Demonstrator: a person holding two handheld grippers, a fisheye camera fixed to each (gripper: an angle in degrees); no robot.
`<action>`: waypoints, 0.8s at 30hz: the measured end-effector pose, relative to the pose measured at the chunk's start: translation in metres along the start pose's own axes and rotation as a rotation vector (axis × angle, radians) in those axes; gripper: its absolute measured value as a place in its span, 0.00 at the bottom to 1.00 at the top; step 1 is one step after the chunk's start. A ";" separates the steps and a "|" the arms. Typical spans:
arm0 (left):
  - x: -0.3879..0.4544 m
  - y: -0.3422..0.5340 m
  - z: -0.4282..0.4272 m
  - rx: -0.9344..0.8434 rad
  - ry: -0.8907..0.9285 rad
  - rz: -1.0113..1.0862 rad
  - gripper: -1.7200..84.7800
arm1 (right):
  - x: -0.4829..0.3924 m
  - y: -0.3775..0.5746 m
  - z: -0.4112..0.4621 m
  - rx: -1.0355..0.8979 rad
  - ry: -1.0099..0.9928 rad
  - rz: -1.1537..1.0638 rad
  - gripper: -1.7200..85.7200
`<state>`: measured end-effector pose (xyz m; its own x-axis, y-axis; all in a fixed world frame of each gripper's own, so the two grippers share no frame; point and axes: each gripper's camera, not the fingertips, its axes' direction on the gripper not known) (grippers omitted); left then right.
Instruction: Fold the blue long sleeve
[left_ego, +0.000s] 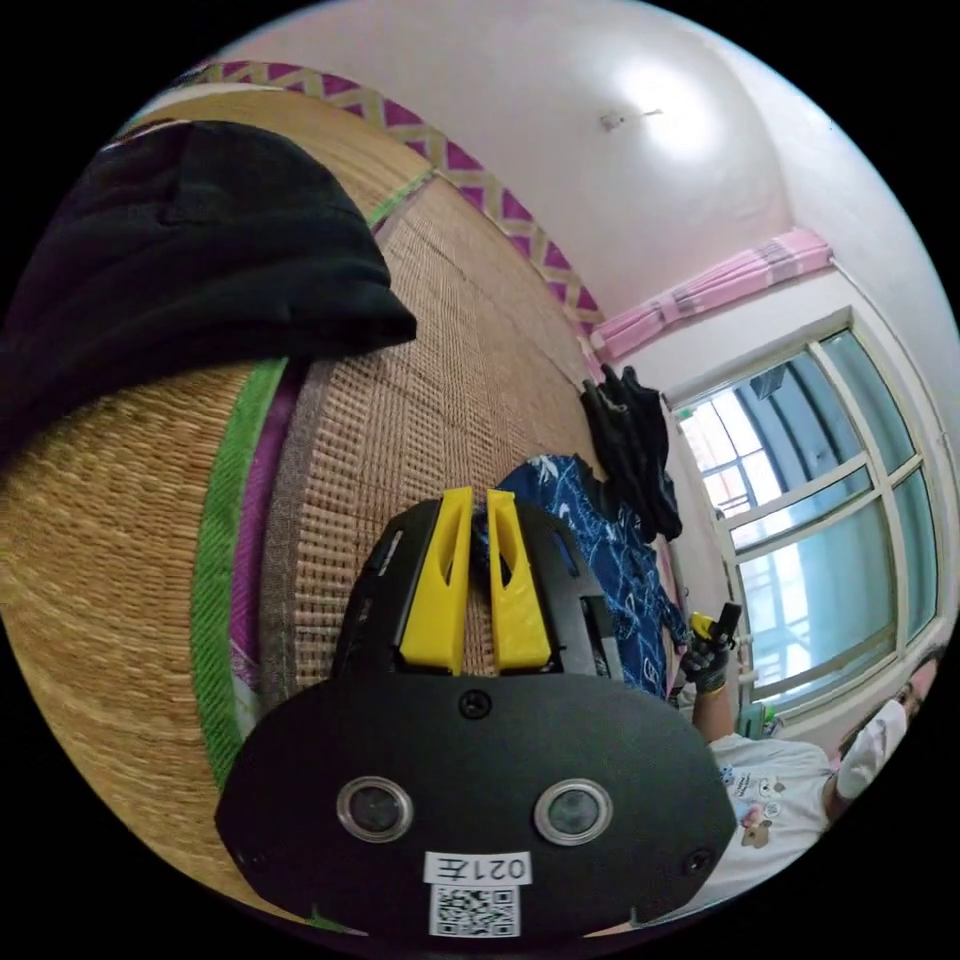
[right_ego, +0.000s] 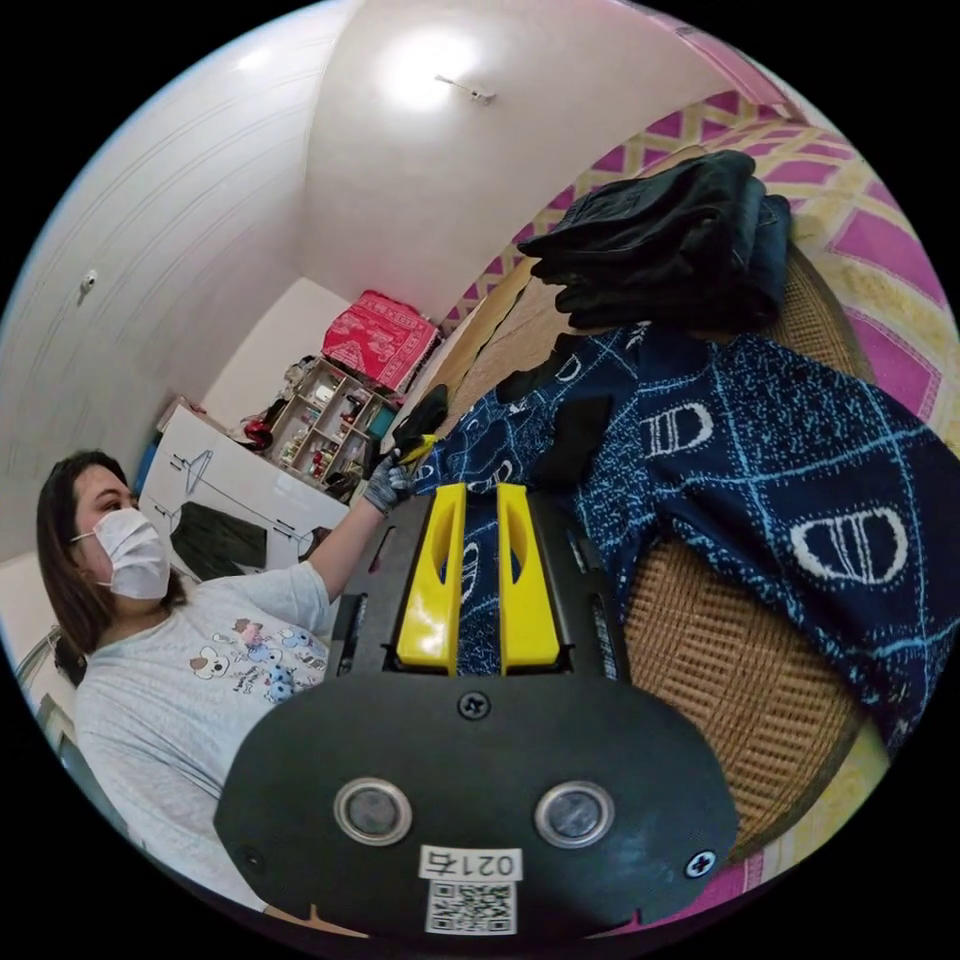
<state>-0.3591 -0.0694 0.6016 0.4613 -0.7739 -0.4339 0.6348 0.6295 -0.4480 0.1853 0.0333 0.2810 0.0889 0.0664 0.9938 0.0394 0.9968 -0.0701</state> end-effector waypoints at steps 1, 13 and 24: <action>0.007 0.010 -0.007 0.021 0.001 0.017 0.01 | -0.001 0.003 0.000 0.003 0.021 0.004 0.09; 0.287 0.212 0.114 -0.290 -0.096 0.771 0.07 | -0.011 0.013 0.028 0.085 0.489 -0.104 0.09; 0.442 0.312 0.254 -0.414 -0.145 1.007 0.10 | -0.002 -0.017 0.102 -0.155 0.858 -0.140 0.10</action>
<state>0.2000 -0.2323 0.4688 0.7370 0.1240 -0.6644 -0.3181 0.9310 -0.1792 0.0829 0.0208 0.2894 0.7870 -0.1750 0.5916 0.2349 0.9717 -0.0250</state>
